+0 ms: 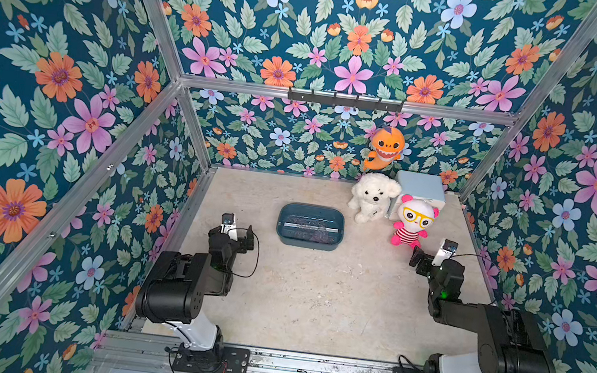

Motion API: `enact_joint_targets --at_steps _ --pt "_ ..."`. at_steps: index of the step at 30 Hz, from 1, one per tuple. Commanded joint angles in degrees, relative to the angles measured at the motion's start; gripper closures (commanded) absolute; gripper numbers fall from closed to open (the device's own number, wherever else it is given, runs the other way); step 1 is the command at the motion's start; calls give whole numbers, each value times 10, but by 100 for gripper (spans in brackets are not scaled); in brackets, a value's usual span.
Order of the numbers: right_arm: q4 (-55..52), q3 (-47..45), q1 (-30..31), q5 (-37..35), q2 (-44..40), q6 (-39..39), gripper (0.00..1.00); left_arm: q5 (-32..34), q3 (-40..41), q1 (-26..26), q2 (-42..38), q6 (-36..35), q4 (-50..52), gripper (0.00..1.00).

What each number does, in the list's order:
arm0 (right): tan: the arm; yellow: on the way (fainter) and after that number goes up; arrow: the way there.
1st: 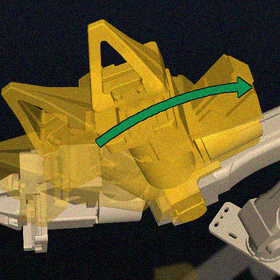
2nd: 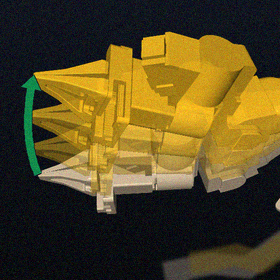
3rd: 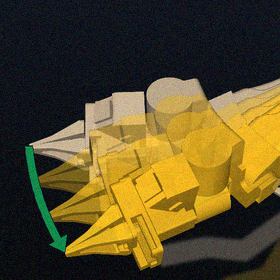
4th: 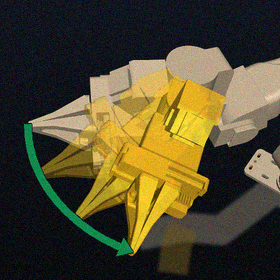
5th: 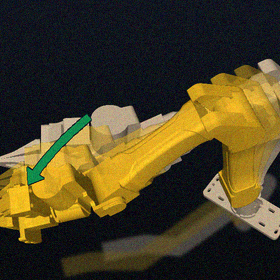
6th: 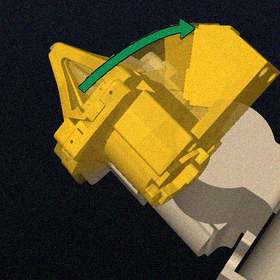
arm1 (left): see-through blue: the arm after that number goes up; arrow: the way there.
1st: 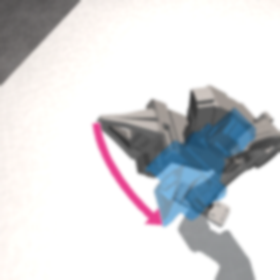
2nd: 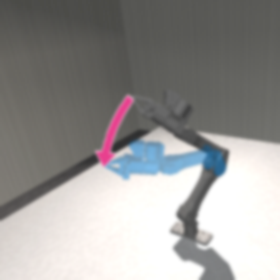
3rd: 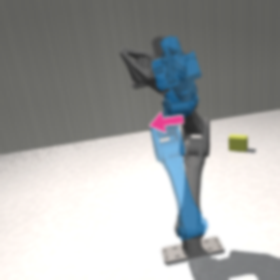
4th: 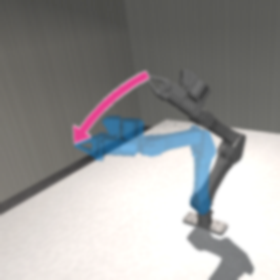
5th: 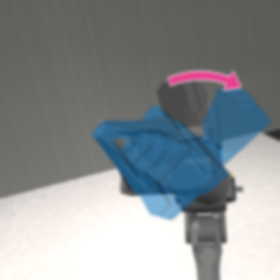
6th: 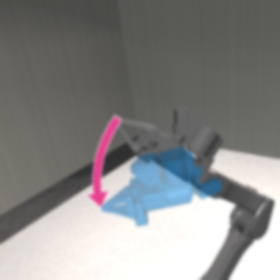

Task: Put the scattered rulers into the storage box
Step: Reset both arms

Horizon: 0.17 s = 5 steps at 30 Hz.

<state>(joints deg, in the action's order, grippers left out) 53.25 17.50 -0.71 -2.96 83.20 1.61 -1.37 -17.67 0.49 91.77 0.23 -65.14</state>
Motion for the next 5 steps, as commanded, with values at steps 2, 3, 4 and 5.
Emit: enact_joint_targets --at_steps 2,3,4,5 --pt "-4 0 0 5 0 -2 1 -2 0 1 0 -1 -17 1" --pt "2 -3 0 3 -1 -2 1 -2 0 1 0 -1 -18 1" --pt "8 -6 0 1 -1 -5 1 -1 1 1 0 -1 -19 1" --pt "10 -7 0 0 -1 -6 1 -1 1 1 0 -1 -19 1"
